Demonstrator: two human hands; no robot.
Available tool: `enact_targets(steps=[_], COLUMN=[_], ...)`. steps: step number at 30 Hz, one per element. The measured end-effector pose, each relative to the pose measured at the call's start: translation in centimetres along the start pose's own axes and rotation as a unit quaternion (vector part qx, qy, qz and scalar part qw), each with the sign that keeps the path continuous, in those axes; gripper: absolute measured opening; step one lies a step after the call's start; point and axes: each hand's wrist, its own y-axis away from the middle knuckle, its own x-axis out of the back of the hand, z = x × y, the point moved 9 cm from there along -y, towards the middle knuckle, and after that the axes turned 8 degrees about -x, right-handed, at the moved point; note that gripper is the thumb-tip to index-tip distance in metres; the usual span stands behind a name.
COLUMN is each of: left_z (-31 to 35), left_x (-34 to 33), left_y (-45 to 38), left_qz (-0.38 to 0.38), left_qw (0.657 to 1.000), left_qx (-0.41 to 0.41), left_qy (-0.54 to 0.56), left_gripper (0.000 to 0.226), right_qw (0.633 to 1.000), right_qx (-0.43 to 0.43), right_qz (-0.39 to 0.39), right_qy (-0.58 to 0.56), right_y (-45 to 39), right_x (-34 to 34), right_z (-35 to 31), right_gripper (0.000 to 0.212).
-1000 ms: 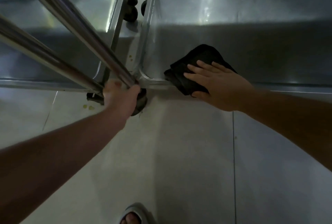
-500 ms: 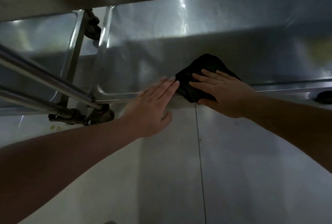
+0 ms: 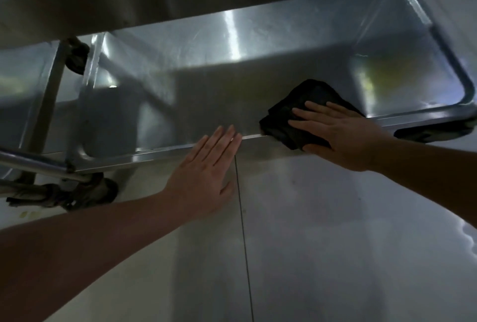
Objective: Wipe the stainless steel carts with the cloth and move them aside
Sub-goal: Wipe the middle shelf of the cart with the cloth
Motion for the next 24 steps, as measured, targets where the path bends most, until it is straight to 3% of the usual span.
enact_targets(steps=[9,16,24], left_z=[5.7,10.1,10.8], left_x=[-0.5,-0.3,-1.1], left_y=[-6.5,-12.2,-13.1], left_qz=[-0.004,0.051,-0.004], left_qw=[1.000,0.998,1.000], left_qx=[-0.013,0.004,-0.006], left_qy=[0.020,0.030,0.025], left_gripper=[0.077,0.074,0.080], right_qw=[0.998,0.986,0.937], right_qx=[-0.061,-0.165,-0.332], right_qz=[0.004,0.009,0.044], right_qy=[0.012,-0.032,-0.098], right_y=[4.5,8.8,10.5], right_x=[0.1,0.4,0.8], right_z=[9.1,15.9,20.8], right_gripper=[0.065,0.074,0.082])
